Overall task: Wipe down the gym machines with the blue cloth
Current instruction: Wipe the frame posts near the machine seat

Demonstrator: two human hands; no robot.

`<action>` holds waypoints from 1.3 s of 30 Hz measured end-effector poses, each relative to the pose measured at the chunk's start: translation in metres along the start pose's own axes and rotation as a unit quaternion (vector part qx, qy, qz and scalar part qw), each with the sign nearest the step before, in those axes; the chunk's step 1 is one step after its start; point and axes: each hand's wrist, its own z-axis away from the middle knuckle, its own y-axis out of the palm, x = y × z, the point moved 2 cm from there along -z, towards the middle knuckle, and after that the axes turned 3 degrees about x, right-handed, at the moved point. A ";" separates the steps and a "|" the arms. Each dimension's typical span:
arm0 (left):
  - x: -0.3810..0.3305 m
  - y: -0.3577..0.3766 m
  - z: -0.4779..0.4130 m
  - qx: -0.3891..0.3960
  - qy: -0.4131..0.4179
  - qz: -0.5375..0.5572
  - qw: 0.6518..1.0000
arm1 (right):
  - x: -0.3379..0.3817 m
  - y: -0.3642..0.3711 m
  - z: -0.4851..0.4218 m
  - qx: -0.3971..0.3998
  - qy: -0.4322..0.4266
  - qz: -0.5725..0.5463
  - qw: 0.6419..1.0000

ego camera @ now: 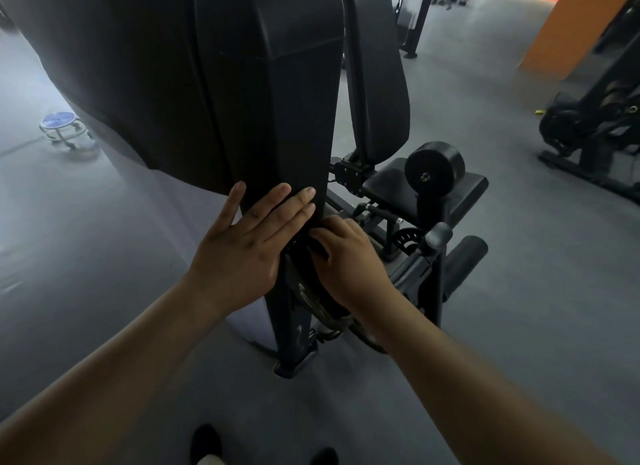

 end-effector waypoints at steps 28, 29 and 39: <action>0.013 0.011 0.001 -0.034 0.058 0.020 0.998 | -0.006 -0.004 0.002 -0.016 0.084 0.001 0.996; 0.011 0.011 0.001 -0.037 0.054 0.024 0.998 | -0.008 -0.004 0.006 -0.017 0.074 -0.002 0.997; -0.014 0.011 0.007 0.021 0.013 0.059 0.998 | -0.011 -0.009 -0.005 -0.012 0.272 -0.153 0.950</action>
